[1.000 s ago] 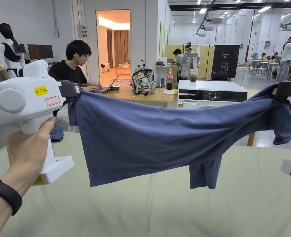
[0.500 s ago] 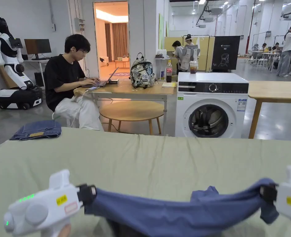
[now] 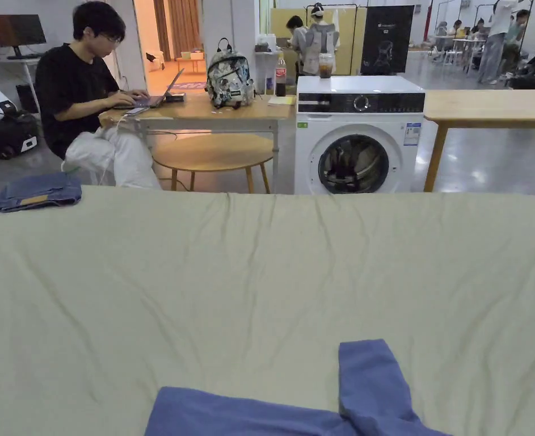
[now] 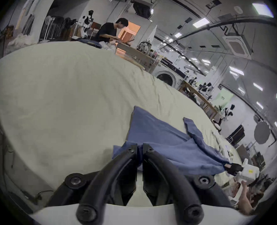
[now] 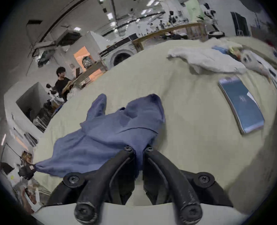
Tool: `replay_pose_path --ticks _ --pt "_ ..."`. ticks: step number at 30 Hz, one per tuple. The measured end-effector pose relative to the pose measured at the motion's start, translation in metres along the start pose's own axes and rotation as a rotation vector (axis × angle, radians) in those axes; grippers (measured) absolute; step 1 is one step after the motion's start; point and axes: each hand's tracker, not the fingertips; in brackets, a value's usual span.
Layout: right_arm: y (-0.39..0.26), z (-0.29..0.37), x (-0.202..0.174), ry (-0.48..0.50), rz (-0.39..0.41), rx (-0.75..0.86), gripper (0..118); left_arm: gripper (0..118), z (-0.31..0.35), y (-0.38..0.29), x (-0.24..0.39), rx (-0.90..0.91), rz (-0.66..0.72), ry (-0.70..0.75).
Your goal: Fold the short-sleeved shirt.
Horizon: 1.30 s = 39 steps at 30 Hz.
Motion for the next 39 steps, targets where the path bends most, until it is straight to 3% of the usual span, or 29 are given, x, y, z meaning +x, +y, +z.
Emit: replay_pose_path --ticks 3,4,5,6,7,10,11,13,15,21,23,24,26,30,34,39 --pt "-0.016 0.016 0.007 -0.027 0.068 -0.001 9 0 0.008 -0.013 -0.018 -0.042 -0.049 0.013" --pt "-0.018 0.016 0.005 -0.032 0.106 -0.027 18 1 0.007 -0.015 -0.020 -0.078 -0.062 0.016" --pt "-0.021 0.017 0.004 -0.064 0.141 -0.036 39 13 0.002 -0.017 -0.022 -0.132 -0.072 0.025" --pt "-0.024 0.020 0.003 -0.103 0.169 -0.017 52 30 0.001 -0.019 -0.023 -0.137 -0.083 0.033" --pt "-0.026 0.025 0.004 -0.127 0.189 -0.005 53 45 0.002 -0.020 -0.025 -0.134 -0.086 0.028" --pt "-0.026 0.048 0.002 -0.123 0.191 0.043 53 49 0.015 -0.019 -0.016 -0.080 -0.144 0.036" --pt "-0.025 0.057 0.001 -0.133 0.212 0.076 53 56 0.019 -0.016 -0.010 -0.056 -0.172 0.042" --pt "-0.020 0.072 -0.005 -0.153 0.255 0.110 53 59 0.030 -0.011 0.006 0.006 -0.249 0.073" --pt "-0.012 0.085 -0.017 -0.123 0.299 0.158 58 59 0.038 -0.003 0.022 0.065 -0.317 0.058" --pt "0.021 0.092 -0.071 -0.004 0.371 0.293 59 59 0.055 0.024 0.073 0.235 -0.347 -0.063" --pt "0.029 0.090 -0.090 0.060 0.397 0.284 56 49 0.061 0.032 0.083 0.271 -0.344 -0.104" --pt "0.031 0.087 -0.094 0.090 0.412 0.281 48 38 0.064 0.035 0.083 0.297 -0.317 -0.160" --pt "0.035 0.084 -0.105 0.178 0.430 0.267 3 2 0.070 0.042 0.089 0.314 -0.266 -0.240" --pt "0.033 0.078 -0.122 0.166 0.491 0.247 0 0 0.086 0.047 0.093 0.332 -0.312 -0.142" --pt "0.029 0.076 -0.131 0.176 0.507 0.249 0 0 0.093 0.052 0.073 0.327 -0.256 -0.114" --pt "0.025 0.071 -0.125 0.185 0.475 0.214 0 2 0.062 0.046 0.033 0.122 -0.274 0.075"
